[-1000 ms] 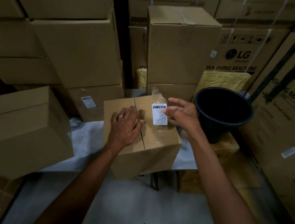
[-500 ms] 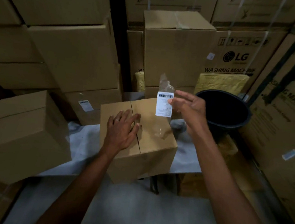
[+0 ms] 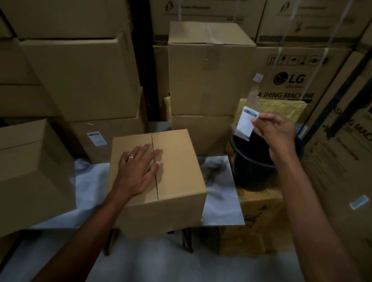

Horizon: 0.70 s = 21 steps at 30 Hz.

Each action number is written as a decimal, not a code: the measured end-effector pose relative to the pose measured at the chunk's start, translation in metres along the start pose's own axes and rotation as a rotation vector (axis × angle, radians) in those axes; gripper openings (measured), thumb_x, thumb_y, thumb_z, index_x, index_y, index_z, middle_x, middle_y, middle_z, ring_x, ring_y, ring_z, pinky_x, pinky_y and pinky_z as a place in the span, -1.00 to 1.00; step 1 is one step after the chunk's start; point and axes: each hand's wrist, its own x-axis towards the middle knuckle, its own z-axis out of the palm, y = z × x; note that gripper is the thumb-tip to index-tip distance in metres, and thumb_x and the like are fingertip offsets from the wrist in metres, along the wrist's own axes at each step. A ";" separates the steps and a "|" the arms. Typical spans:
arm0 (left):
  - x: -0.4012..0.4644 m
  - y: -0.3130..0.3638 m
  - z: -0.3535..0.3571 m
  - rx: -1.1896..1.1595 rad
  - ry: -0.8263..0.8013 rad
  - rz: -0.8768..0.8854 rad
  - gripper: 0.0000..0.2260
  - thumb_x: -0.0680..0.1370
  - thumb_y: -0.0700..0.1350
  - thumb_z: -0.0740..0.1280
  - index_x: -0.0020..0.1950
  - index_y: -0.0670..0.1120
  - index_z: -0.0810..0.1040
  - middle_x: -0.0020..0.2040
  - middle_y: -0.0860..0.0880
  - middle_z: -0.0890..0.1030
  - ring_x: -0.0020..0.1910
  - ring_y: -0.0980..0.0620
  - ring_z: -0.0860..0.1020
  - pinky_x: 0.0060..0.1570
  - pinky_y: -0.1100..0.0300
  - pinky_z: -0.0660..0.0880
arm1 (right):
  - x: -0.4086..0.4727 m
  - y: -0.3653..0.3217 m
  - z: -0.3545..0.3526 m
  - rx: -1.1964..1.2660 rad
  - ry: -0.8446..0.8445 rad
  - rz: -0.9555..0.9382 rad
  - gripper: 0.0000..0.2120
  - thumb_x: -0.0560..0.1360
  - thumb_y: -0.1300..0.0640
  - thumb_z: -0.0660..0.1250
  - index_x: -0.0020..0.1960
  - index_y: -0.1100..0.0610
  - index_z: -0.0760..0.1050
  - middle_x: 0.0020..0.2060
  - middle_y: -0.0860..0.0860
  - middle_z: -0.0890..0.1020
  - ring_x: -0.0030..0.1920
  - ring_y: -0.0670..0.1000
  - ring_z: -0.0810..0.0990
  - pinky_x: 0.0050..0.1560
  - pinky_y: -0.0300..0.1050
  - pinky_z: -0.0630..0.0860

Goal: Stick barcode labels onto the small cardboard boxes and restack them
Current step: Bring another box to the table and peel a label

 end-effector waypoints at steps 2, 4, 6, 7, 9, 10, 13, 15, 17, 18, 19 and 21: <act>0.000 0.001 -0.001 -0.005 0.007 0.007 -0.40 0.60 0.32 -0.13 0.58 0.19 0.30 0.63 -0.02 0.23 0.61 -0.09 0.16 0.54 -0.21 0.07 | 0.020 0.008 -0.018 -0.111 0.075 -0.034 -0.86 0.42 0.24 0.57 -0.06 0.12 0.65 -0.10 0.08 0.72 -0.06 0.02 0.73 -0.09 -0.17 0.66; 0.000 0.002 -0.001 -0.012 0.012 0.008 -0.40 0.60 0.31 -0.12 0.58 0.19 0.30 0.63 -0.03 0.24 0.61 -0.10 0.17 0.53 -0.22 0.08 | 0.034 0.016 -0.033 -0.247 0.121 -0.061 -0.86 0.42 0.20 0.57 -0.06 0.10 0.66 -0.10 0.07 0.73 -0.10 -0.02 0.71 -0.06 -0.13 0.65; -0.001 0.003 -0.002 -0.020 0.014 0.009 -0.40 0.60 0.32 -0.12 0.58 0.18 0.31 0.63 -0.03 0.25 0.61 -0.10 0.17 0.53 -0.20 0.07 | 0.043 0.026 -0.041 -0.353 0.123 -0.078 -0.86 0.43 0.19 0.56 -0.04 0.11 0.67 -0.11 0.07 0.73 -0.17 -0.09 0.67 -0.10 -0.21 0.60; -0.001 0.003 -0.003 -0.024 0.012 0.010 -0.39 0.60 0.32 -0.12 0.58 0.18 0.30 0.63 -0.03 0.24 0.61 -0.10 0.16 0.54 -0.20 0.06 | 0.046 0.031 -0.044 -0.406 0.113 -0.087 -0.86 0.43 0.19 0.56 -0.03 0.12 0.67 -0.13 0.06 0.72 -0.22 -0.14 0.64 -0.16 -0.30 0.56; -0.001 0.003 -0.004 -0.032 0.004 0.007 -0.39 0.60 0.33 -0.12 0.59 0.18 0.30 0.63 -0.03 0.23 0.61 -0.09 0.15 0.55 -0.19 0.04 | 0.049 0.041 -0.049 -0.534 0.100 -0.103 -0.86 0.45 0.19 0.55 -0.01 0.16 0.69 -0.17 0.04 0.70 -0.27 -0.20 0.58 -0.29 -0.50 0.43; 0.000 0.003 -0.003 -0.030 -0.001 0.002 -0.39 0.60 0.33 -0.12 0.59 0.19 0.29 0.63 -0.03 0.23 0.61 -0.09 0.15 0.55 -0.19 0.04 | 0.050 0.047 -0.051 -0.593 0.103 -0.112 -0.87 0.45 0.17 0.55 -0.02 0.17 0.70 -0.18 0.05 0.70 -0.27 -0.18 0.59 -0.30 -0.51 0.40; 0.000 0.001 -0.001 -0.023 0.006 -0.010 -0.42 0.61 0.33 -0.09 0.58 0.21 0.30 0.63 -0.01 0.25 0.61 -0.07 0.17 0.54 -0.17 0.06 | 0.057 0.064 -0.057 -0.696 0.096 -0.099 -0.89 0.45 0.15 0.54 -0.04 0.13 0.74 -0.15 0.05 0.75 -0.14 -0.05 0.68 -0.07 -0.32 0.45; 0.000 -0.001 0.001 -0.017 0.012 -0.007 -0.44 0.62 0.33 -0.08 0.57 0.22 0.31 0.62 0.00 0.26 0.60 -0.07 0.18 0.53 -0.16 0.08 | 0.058 0.072 -0.060 -0.723 0.087 -0.077 -0.90 0.47 0.16 0.51 -0.03 0.13 0.74 -0.14 0.06 0.75 -0.06 0.03 0.71 0.00 -0.25 0.49; 0.000 -0.001 0.001 -0.016 0.005 -0.011 -0.43 0.61 0.33 -0.08 0.58 0.21 0.30 0.62 -0.01 0.26 0.60 -0.07 0.18 0.53 -0.16 0.08 | 0.057 0.078 -0.060 -0.731 0.076 -0.066 -0.84 0.48 0.15 0.50 0.06 0.14 0.72 -0.10 0.08 0.75 0.01 0.07 0.70 0.10 -0.17 0.54; 0.001 0.000 0.001 -0.016 0.003 -0.015 -0.43 0.61 0.33 -0.07 0.58 0.21 0.30 0.62 -0.01 0.26 0.60 -0.07 0.19 0.54 -0.16 0.08 | 0.053 0.077 -0.058 -0.725 0.068 -0.063 -0.80 0.49 0.13 0.50 0.09 0.15 0.70 -0.09 0.08 0.75 0.03 0.07 0.70 0.13 -0.16 0.54; 0.002 0.000 0.001 -0.013 0.002 -0.017 -0.42 0.61 0.33 -0.07 0.58 0.20 0.30 0.62 -0.02 0.26 0.60 -0.08 0.19 0.54 -0.16 0.08 | 0.048 0.075 -0.053 -0.711 0.056 -0.062 -0.79 0.49 0.12 0.51 0.11 0.15 0.69 -0.08 0.07 0.75 0.04 0.05 0.70 0.14 -0.18 0.53; 0.002 0.002 0.000 -0.005 -0.002 -0.017 -0.42 0.61 0.34 -0.06 0.58 0.19 0.29 0.62 -0.01 0.25 0.61 -0.07 0.18 0.54 -0.16 0.08 | 0.034 0.068 -0.038 -0.663 -0.003 -0.079 -0.81 0.50 0.13 0.50 0.09 0.14 0.70 -0.08 0.04 0.75 0.01 -0.01 0.70 0.05 -0.29 0.50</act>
